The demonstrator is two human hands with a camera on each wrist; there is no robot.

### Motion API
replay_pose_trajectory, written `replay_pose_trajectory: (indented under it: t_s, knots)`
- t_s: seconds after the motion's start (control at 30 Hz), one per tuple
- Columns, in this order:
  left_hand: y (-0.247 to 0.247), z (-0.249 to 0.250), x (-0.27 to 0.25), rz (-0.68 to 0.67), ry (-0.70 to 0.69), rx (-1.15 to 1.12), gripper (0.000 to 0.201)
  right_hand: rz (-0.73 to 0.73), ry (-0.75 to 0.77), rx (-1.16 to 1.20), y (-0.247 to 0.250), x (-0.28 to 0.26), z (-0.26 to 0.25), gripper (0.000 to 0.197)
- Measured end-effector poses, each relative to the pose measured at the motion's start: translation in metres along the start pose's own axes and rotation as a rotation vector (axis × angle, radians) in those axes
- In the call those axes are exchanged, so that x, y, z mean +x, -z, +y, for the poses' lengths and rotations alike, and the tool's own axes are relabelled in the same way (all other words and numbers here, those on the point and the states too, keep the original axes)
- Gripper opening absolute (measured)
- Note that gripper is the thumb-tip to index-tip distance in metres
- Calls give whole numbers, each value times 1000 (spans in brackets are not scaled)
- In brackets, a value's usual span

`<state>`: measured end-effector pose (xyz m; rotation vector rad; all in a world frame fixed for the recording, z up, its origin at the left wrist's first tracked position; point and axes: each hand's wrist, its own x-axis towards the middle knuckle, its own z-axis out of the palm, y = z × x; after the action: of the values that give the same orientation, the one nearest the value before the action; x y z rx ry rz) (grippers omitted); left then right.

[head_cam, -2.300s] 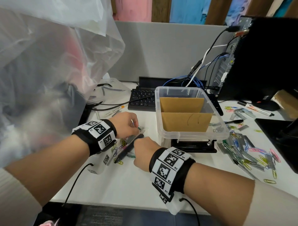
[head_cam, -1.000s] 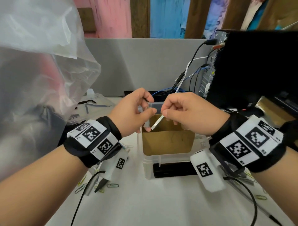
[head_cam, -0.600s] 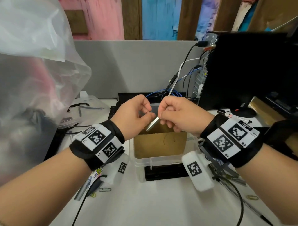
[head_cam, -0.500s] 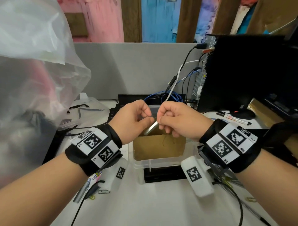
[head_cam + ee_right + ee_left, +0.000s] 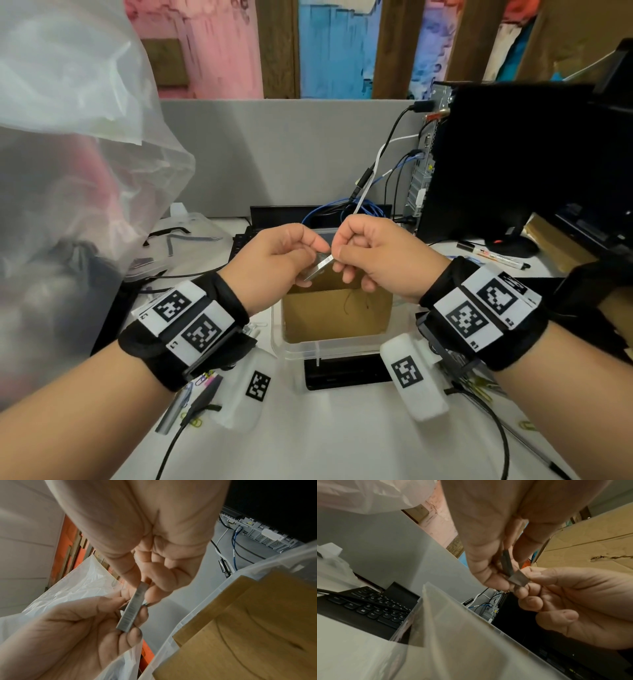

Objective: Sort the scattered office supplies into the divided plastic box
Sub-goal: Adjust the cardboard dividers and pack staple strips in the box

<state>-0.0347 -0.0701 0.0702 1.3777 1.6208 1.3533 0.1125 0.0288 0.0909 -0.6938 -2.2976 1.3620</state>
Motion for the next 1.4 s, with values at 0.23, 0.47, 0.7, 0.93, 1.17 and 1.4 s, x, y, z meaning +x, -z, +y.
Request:
replay_pose_trajectory:
  t_s: [0.23,0.47,0.7,0.93,1.17,1.4]
  knots:
    - [-1,3,-7,3,19,-138,33,40,32,51,5,-2,1,4]
    - [3,6,-10,35,19,-318,30,76,102,53,11,-4,2,4]
    - [2,9,-12,46,41,-319,28,71,161,35,13,-5,4,6]
    - [0,8,-13,62,23,-211,26,47,150,89,8,-7,5,11]
    - [-5,7,-12,84,52,-173,21,124,123,146,4,-3,6,9]
    - [-6,6,-11,91,57,-167,17,121,128,95,3,-2,3,9]
